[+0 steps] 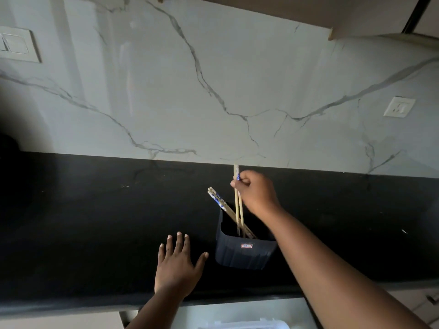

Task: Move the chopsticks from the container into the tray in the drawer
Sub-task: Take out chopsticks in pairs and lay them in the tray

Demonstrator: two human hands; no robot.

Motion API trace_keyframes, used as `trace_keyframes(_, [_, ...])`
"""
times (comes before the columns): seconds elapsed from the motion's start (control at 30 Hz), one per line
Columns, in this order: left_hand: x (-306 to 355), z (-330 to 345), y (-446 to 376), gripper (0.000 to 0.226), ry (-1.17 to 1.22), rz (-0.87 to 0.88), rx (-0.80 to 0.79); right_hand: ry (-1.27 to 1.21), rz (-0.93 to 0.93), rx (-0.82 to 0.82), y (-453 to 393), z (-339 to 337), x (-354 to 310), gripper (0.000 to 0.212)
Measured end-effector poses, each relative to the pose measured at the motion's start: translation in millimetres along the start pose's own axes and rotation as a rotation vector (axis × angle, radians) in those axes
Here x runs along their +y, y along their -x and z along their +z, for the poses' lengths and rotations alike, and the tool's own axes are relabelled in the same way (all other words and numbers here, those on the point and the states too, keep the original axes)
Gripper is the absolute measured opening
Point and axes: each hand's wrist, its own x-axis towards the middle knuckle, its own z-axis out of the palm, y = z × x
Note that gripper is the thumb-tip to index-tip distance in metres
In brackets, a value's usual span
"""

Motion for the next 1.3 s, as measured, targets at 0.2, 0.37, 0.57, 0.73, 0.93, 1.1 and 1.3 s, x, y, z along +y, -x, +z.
trace_keyframes(0.2, [2,-7,4,0.080,0.030,0.050,-0.047,-0.560,0.064,0.112,1,-83,-32,0.010])
trace_keyframes(0.37, [34,-64,1,0.062,0.301,0.243,0.232,-0.735,0.043,0.048,17,-127,-60,0.004])
trace_keyframes(0.57, [97,-180,0,0.075,0.206,0.921,0.625,-0.733,0.022,-0.066,28,-130,-84,0.007])
trace_keyframes(0.73, [96,-221,9,0.077,-0.188,1.074,0.610,-0.722,0.004,-0.076,36,-131,-93,0.009])
trace_keyframes(0.93, [98,-225,20,0.052,-0.188,1.190,0.723,-0.744,0.007,-0.107,48,-138,-88,0.009])
trace_keyframes(1.1, [113,-227,34,0.041,-0.038,1.114,0.713,-0.782,-0.010,-0.146,53,-153,-81,0.009])
trace_keyframes(1.3, [162,-224,59,0.020,0.693,0.654,0.207,-0.775,-0.036,-0.200,64,-175,-64,0.008])
